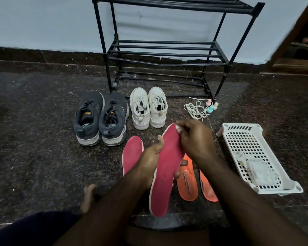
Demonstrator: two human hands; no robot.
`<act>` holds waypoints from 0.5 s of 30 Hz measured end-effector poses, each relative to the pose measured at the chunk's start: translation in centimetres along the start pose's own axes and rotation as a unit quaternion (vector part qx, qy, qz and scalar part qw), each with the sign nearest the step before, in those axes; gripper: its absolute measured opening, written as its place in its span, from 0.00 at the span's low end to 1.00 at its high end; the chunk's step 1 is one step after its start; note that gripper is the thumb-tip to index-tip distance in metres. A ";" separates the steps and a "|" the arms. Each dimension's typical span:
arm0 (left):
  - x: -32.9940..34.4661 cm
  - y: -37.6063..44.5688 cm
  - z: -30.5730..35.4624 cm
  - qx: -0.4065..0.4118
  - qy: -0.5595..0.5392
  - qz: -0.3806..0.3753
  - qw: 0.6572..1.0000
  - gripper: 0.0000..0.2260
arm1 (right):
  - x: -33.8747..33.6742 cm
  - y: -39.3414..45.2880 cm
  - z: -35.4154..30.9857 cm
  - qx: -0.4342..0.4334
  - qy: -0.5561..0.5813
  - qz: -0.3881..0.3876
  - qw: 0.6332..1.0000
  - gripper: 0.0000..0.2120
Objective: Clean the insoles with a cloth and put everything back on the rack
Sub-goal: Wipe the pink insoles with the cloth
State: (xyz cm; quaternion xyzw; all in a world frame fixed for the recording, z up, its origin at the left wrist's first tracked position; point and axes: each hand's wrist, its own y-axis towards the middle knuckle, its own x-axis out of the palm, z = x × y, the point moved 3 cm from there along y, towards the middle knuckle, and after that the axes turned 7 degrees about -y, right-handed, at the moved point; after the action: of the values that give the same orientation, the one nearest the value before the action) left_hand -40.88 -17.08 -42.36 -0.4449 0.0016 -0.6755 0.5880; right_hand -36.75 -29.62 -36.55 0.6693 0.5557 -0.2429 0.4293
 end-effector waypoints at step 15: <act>0.2 0.9 0.6 0.013 -0.012 0.010 1.000 0.20 | 0.9 -1.7 -2.2 -0.106 0.010 -0.020 0.994 0.08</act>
State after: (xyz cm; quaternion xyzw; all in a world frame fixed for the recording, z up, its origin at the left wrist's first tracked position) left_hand -39.81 -17.22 -42.34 -0.4452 -0.0095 -0.6642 0.6005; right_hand -38.50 -27.24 -36.65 0.6109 0.5959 -0.1846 0.4875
